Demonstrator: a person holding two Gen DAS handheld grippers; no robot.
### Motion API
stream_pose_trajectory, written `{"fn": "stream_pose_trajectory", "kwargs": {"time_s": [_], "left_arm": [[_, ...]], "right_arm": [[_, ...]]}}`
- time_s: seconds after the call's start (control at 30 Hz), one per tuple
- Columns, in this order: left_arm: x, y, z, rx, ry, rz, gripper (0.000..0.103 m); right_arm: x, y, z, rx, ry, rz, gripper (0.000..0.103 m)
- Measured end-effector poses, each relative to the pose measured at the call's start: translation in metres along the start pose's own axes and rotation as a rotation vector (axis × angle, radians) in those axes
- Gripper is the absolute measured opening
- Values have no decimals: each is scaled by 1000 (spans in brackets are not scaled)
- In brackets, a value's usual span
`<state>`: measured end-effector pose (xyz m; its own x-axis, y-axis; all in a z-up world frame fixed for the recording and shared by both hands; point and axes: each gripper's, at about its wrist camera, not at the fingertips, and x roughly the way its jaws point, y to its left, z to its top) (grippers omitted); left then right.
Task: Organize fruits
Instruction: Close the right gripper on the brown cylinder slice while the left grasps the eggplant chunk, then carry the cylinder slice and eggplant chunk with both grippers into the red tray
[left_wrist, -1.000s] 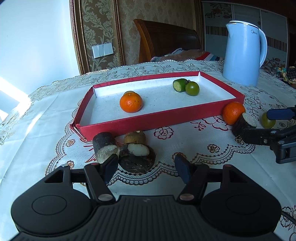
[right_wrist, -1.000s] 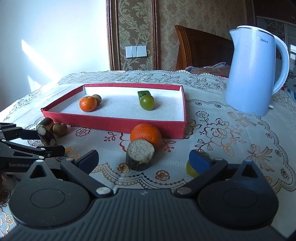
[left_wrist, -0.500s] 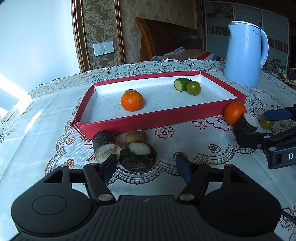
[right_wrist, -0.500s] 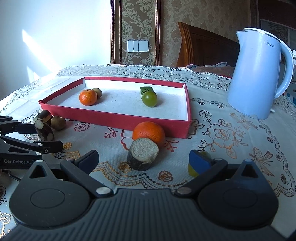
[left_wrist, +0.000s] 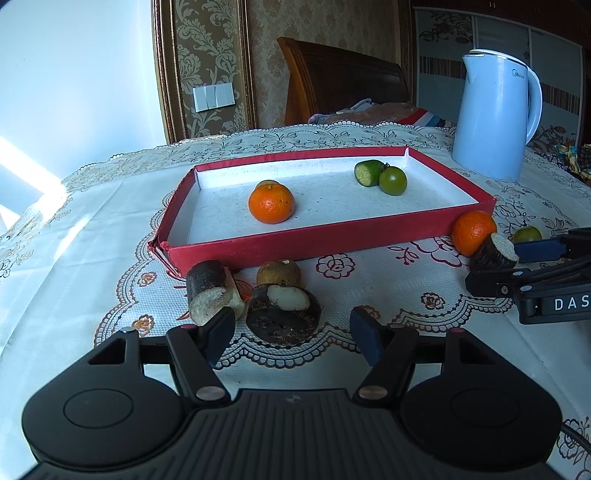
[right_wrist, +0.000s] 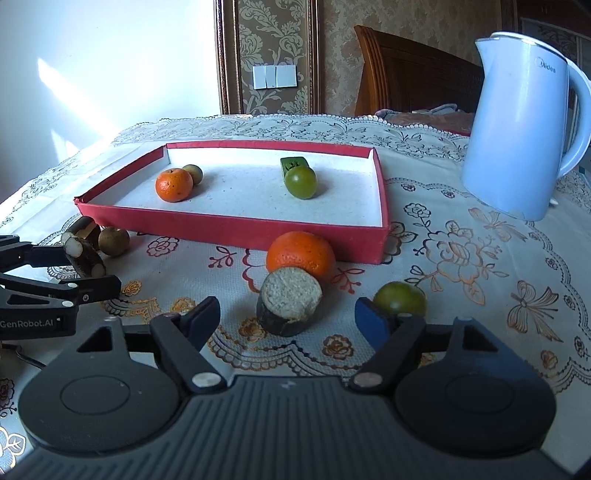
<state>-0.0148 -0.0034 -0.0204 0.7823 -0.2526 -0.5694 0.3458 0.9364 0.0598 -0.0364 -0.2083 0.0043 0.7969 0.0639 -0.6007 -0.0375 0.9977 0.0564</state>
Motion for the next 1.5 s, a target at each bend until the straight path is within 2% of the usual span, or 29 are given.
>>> {"fn": "stream_pose_trajectory", "kwargs": {"time_s": [0.13,0.3,0.37,0.47,0.7,0.9,1.07,1.33,1.5], "left_arm": [[-2,-1,0,6,-13,-4,61],[0,1,1,-12,2,2,45],[-1,3,1,-22,-3,10,41],[-1,4,0,-30,-3,5,41],[-3,4,0,-34,-10,-1,40],[-15,5,-2,-33,-69,2,40],[-22,3,1,-15,-81,4,40],[-29,6,30,-60,-110,-31,40],[-15,1,51,-47,-123,1,40]], "right_arm": [[1,0,0,2,0,-1,69],[1,3,-1,-15,-8,-9,46],[1,2,0,-12,-12,-13,42],[1,2,0,-16,-17,-9,34],[-4,3,-1,-17,-45,-11,32],[-14,1,-2,-3,-96,-10,32],[-25,0,3,14,-144,-3,31],[-34,-1,33,10,-214,-22,31],[-19,-2,52,4,-221,-49,31]]}}
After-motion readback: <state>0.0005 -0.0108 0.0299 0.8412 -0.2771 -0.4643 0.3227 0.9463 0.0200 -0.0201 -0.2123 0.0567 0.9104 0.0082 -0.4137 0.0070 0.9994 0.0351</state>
